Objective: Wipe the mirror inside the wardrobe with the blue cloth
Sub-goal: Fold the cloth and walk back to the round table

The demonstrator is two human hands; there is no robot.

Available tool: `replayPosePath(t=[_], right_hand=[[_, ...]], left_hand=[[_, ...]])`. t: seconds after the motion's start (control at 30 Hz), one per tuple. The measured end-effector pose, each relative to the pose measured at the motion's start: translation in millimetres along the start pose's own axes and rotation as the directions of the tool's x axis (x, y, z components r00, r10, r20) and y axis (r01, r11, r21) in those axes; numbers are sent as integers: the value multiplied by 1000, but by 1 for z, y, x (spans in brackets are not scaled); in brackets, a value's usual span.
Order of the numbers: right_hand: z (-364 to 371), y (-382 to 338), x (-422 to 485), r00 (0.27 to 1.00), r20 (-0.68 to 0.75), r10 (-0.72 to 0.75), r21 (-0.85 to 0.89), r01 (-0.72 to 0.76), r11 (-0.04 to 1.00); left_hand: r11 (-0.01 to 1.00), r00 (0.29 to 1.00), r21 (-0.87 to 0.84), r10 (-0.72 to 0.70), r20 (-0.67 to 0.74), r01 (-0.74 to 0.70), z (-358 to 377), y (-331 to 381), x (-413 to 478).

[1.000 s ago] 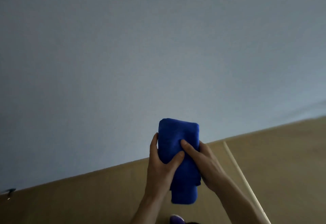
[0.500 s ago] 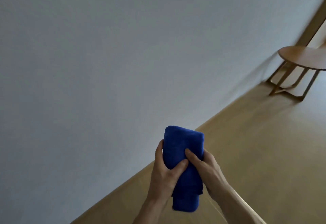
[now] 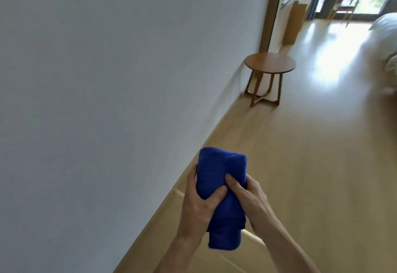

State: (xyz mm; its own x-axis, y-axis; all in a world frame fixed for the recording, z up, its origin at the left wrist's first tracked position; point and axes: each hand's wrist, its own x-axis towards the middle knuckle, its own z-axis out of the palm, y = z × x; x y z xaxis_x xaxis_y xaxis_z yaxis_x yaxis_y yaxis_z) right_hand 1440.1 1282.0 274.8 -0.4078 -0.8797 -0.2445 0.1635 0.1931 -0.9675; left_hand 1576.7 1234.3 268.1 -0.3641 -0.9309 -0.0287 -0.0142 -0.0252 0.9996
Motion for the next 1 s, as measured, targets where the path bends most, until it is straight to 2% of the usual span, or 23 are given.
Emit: replayPosePath(t=[0.2, 0.47, 0.77, 1.0], right_hand=[[-44, 0, 17, 990, -140, 11, 103, 3, 995], [-61, -9, 87, 958, -283, 53, 146, -11, 989], [-53, -45, 205, 942, -328, 68, 142, -22, 990], [-59, -56, 265, 937, -334, 103, 188, -40, 981]], left_hand=[[999, 993, -20, 42, 106, -40, 49, -4, 42], [994, 973, -81, -52, 225, 72, 79, -22, 131], [984, 954, -112, -100, 283, 137, 82, -13, 267], [973, 940, -105, -164, 298, 203, 94, -17, 330]])
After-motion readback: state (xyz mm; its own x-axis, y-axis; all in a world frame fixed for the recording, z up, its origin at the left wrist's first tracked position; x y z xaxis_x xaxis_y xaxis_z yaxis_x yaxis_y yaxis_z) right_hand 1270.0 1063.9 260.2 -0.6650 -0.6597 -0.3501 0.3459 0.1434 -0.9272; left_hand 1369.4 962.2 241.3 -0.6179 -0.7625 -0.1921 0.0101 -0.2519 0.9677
